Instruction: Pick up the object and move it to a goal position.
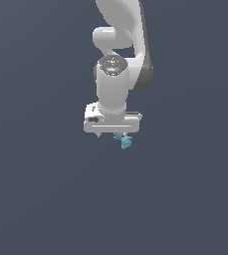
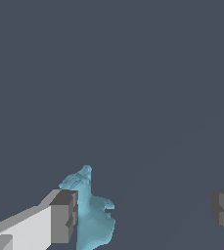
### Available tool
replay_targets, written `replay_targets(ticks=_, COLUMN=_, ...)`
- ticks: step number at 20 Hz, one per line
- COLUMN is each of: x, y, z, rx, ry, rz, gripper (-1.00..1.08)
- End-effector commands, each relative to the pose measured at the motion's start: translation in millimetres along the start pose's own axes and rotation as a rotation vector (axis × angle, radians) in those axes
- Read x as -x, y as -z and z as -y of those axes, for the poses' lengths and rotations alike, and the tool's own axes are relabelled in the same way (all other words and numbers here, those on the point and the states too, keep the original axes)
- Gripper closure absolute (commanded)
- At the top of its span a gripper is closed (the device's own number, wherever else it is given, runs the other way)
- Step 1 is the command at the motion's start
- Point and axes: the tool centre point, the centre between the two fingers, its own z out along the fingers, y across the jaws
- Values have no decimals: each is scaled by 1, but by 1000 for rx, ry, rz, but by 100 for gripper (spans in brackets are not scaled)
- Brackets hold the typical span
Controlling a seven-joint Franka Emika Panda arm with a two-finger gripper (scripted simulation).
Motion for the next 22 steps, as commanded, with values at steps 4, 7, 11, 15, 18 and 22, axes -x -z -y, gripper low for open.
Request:
replay_targets(ticks=4, x=-1, y=0, z=0, rx=-6, ry=-9, rz=-4, gripper=-92)
replay_targets(ticks=7, x=-4, y=2, z=-1, rx=-20, ry=-35, rz=-15, gripper=-92)
replay_targets(ticks=11, x=-5, y=3, z=-1, rx=-28, ry=-53, rz=-20, gripper=-92)
replay_targets(ticks=15, x=-4, y=2, z=0, rx=-26, ry=-38, rz=-18, gripper=-92)
replay_targets(ticks=18, x=0, y=-2, z=3, rx=-26, ry=-10, rz=-17, gripper=-92)
replay_targets(ticks=22, x=7, y=-9, z=10, rx=-24, ry=52, rz=-14, gripper=-92)
